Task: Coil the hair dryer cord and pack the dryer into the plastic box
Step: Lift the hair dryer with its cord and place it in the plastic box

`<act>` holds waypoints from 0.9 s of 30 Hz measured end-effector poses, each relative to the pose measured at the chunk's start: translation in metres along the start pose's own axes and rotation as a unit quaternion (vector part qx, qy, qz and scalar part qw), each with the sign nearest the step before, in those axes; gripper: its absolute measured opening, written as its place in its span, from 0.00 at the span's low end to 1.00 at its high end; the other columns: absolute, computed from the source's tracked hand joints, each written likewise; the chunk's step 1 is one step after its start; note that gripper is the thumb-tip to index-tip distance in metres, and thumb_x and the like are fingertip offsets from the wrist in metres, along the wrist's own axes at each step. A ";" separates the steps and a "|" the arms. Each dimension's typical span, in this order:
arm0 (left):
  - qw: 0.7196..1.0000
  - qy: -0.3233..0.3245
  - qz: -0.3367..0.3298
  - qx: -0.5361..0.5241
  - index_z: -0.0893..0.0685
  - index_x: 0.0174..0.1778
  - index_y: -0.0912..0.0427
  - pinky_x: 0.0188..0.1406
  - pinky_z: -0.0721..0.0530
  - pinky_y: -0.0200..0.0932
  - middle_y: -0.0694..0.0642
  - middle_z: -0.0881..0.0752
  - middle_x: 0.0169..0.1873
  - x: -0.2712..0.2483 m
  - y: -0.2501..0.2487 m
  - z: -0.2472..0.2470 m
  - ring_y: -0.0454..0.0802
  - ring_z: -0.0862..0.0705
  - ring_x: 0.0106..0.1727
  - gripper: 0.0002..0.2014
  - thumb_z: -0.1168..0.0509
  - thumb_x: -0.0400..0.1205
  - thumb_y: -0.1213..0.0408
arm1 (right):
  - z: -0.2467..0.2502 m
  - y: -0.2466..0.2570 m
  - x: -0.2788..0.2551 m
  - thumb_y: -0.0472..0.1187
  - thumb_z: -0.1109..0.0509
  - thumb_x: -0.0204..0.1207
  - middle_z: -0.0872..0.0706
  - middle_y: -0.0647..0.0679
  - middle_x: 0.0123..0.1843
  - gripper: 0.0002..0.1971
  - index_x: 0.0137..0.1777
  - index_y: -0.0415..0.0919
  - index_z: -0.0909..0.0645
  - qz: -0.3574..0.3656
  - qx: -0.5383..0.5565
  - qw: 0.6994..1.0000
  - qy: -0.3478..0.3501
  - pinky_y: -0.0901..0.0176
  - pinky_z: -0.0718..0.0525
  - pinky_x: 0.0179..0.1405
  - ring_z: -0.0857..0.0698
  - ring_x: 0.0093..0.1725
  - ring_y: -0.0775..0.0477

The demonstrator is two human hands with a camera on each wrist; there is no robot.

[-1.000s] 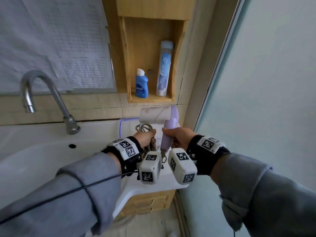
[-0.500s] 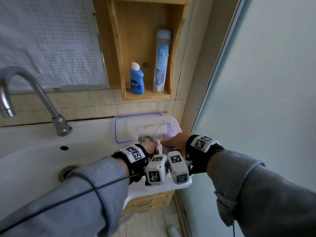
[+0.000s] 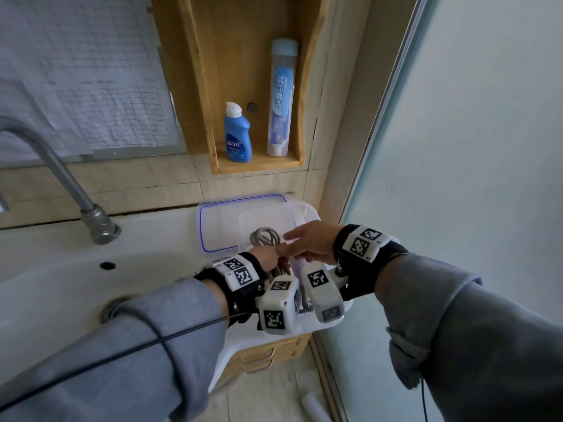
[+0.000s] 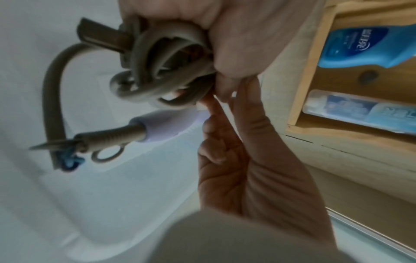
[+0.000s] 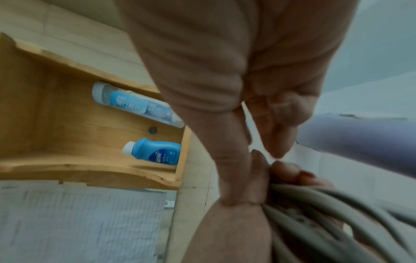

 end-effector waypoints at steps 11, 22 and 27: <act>0.993 0.048 -0.102 -0.025 0.20 0.48 0.67 0.56 0.19 0.52 0.64 0.18 0.42 -0.030 -0.023 -0.003 0.58 0.19 0.45 0.12 0.43 0.84 0.61 | -0.002 0.026 0.001 0.45 0.36 0.80 0.16 0.48 0.41 0.19 0.70 0.44 0.24 0.102 0.098 0.987 0.076 0.72 0.24 0.18 0.21 0.20 0.60; 0.990 0.010 -0.073 0.118 0.19 0.64 0.58 0.67 0.19 0.56 0.60 0.13 0.59 -0.007 0.002 -0.014 0.57 0.16 0.61 0.35 0.40 0.67 0.38 | -0.005 0.025 0.021 0.42 0.19 0.64 0.16 0.43 0.45 0.19 0.52 0.49 0.22 0.088 -0.098 0.991 0.016 0.61 0.20 0.24 0.21 0.25 0.51; 0.993 0.083 0.030 0.076 0.12 0.34 0.57 0.68 0.22 0.56 0.55 0.10 0.34 -0.020 0.005 -0.004 0.57 0.16 0.51 0.04 0.28 0.75 0.65 | -0.008 0.020 0.031 0.42 0.23 0.68 0.17 0.46 0.43 0.15 0.53 0.48 0.22 0.081 -0.164 0.983 0.006 0.63 0.17 0.26 0.18 0.29 0.49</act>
Point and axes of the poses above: each hand's wrist, its own x-axis towards the middle knuckle, its own z-axis out of the back of the hand, y = z × x, the point moved 8 cm from there along x, towards the middle knuckle
